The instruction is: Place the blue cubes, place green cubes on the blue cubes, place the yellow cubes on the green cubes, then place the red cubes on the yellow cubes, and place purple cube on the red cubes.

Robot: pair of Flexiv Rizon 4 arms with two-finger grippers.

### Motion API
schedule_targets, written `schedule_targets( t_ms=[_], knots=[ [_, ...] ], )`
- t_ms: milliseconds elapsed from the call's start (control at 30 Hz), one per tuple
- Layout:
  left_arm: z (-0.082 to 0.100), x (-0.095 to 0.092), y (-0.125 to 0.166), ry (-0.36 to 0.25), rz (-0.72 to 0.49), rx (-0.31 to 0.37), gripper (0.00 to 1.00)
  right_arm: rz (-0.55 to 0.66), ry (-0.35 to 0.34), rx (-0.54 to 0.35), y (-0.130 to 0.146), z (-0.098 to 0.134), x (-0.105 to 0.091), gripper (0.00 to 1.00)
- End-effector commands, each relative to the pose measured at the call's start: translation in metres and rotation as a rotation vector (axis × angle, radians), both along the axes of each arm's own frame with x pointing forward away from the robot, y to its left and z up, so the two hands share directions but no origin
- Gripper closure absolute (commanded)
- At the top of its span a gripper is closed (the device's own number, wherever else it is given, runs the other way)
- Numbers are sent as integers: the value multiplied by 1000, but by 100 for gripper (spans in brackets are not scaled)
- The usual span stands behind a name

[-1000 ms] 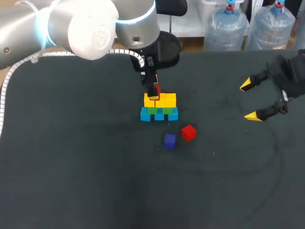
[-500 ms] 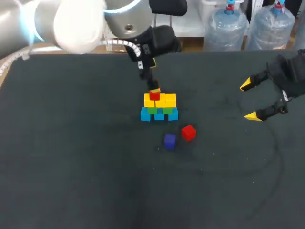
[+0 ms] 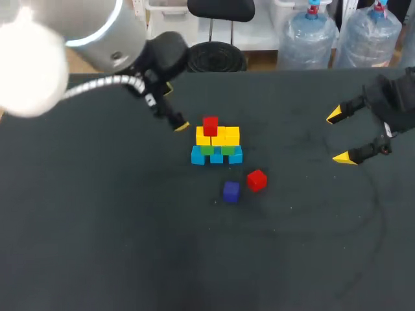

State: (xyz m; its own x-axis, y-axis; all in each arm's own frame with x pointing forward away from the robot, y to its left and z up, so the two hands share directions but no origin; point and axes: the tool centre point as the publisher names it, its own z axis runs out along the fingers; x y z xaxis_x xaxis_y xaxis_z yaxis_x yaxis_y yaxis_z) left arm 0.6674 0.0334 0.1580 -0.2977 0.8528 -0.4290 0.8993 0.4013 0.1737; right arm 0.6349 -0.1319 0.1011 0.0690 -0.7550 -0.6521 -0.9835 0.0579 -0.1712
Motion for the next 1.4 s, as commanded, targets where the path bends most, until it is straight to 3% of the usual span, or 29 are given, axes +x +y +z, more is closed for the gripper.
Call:
schedule_targets(
  t_ms=[33,267,600,1033,1400],
  knots=[
    [-11,-36,38,-196,40,-183,0,2,0,2,0,-1,1,0],
    [-14,-62,59,-229,110,-223,0,2,0,2,0,-1,1,0],
    [-12,-85,91,-258,176,-224,0,2,0,2,0,-1,1,0],
    [-9,-94,107,-296,306,-243,0,2,0,2,0,-1,1,0],
    [-8,-94,107,-310,310,-235,0,2,0,2,0,-1,1,0]
  ],
)
